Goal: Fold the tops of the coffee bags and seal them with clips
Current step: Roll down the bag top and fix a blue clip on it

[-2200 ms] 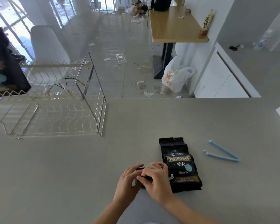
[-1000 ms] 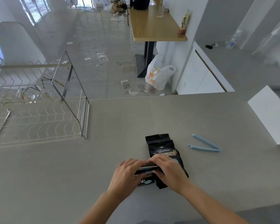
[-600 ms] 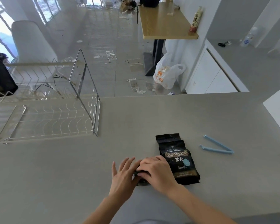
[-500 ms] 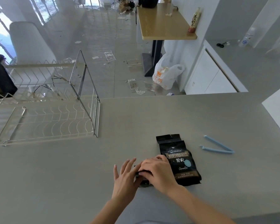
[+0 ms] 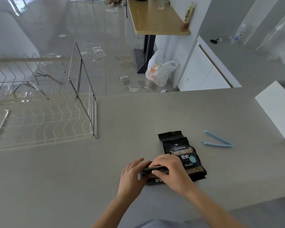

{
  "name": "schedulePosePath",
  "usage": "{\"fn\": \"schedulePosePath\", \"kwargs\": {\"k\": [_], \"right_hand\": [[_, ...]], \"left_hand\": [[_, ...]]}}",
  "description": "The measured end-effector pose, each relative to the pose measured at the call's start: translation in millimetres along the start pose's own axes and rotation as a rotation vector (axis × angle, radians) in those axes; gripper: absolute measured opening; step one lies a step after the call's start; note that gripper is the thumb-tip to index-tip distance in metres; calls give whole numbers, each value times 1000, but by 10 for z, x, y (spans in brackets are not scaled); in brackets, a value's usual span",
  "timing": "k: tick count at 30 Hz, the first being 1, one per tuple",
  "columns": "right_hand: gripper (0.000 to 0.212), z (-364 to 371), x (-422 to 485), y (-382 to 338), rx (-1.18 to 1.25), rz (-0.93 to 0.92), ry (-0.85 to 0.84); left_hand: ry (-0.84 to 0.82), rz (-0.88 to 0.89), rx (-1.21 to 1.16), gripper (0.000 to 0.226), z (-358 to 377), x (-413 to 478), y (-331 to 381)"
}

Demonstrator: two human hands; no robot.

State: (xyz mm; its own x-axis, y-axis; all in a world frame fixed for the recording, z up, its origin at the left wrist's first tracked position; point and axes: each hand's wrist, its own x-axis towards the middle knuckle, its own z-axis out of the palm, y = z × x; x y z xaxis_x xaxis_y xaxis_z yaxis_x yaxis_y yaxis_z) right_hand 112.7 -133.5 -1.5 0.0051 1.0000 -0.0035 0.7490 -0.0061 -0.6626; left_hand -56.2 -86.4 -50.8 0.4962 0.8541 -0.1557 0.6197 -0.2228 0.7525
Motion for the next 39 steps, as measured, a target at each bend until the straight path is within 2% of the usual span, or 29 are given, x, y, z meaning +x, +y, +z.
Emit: {"fn": "schedulePosePath", "kwargs": {"k": [3, 6, 11, 13, 16, 18, 25, 29, 36, 39], "right_hand": [[39, -226, -118, 215, -145, 79, -63], [32, -228, -191, 324, -121, 210, -121], [29, -156, -71, 275, -51, 114, -40], [27, -90, -8, 232, 5, 107, -59], [25, 62, 46, 191, -7, 127, -144], [27, 118, 67, 183, -67, 99, -124], [26, 68, 60, 226, -144, 22, -45], [22, 66, 86, 304, -29, 101, -50], [21, 86, 141, 378, 9, 117, -93], [27, 161, 53, 438, 254, 234, -69]], "left_hand": [[105, 69, -23, 26, -58, -38, -48], [75, 108, -1, 20, -117, -41, -72], [193, 94, -74, 17, -218, -48, -156], [228, 78, -95, 18, -270, -73, -235], [150, 54, -57, 21, -320, -99, -352], [112, 47, -40, 23, -358, -117, -393], [179, 85, 31, 27, -332, -97, -391], [224, 29, -62, 30, -227, -108, -376], [232, 6, -136, 39, -182, -45, -446], [212, -206, -350, 51, -127, -87, -439]]}}
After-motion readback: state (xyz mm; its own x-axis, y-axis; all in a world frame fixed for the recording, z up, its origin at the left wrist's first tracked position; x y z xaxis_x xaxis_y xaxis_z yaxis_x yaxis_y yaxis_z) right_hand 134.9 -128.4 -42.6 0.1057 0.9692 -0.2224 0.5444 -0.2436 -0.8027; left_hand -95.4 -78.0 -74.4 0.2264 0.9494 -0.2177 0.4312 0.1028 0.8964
